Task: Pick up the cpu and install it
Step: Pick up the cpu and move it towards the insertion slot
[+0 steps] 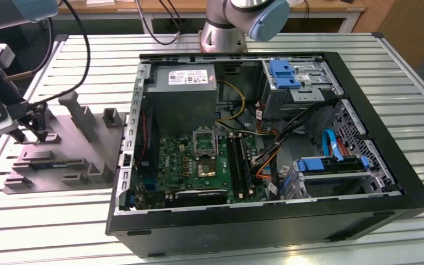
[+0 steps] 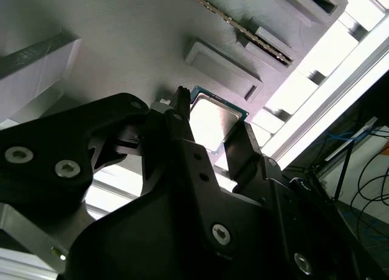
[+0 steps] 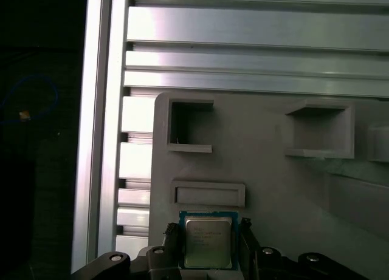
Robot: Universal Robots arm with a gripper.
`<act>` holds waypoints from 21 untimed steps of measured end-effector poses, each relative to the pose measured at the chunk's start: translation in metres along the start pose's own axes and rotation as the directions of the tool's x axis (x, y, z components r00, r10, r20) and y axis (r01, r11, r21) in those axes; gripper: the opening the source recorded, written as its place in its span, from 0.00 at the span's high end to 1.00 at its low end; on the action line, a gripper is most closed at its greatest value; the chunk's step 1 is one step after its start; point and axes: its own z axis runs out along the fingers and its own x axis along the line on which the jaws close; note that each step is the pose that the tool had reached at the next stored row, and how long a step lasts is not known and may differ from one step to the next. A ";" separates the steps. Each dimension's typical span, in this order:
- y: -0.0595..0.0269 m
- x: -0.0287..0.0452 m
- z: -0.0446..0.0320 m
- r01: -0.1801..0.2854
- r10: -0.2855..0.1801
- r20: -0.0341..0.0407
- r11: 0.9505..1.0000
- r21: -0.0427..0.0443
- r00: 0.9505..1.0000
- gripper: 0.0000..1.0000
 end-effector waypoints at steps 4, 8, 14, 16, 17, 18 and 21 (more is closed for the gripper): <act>0.0000 0.0000 -0.0008 0.000 0.000 0.000 1.000 0.000 1.000 0.53; 0.0001 0.0001 -0.0016 0.000 0.000 0.000 1.000 0.000 1.000 0.53; 0.0001 0.0001 -0.0031 0.000 0.000 0.000 1.000 0.000 1.000 0.53; 0.0001 0.0001 -0.0036 0.000 0.000 0.000 1.000 0.000 1.000 0.53; 0.0001 0.0001 -0.0038 0.000 0.000 0.000 1.000 0.000 1.000 0.53; 0.0001 0.0001 -0.0041 0.000 0.000 0.000 1.000 0.000 1.000 0.53; 0.0002 0.0001 -0.0048 0.000 0.000 0.000 1.000 0.000 1.000 0.53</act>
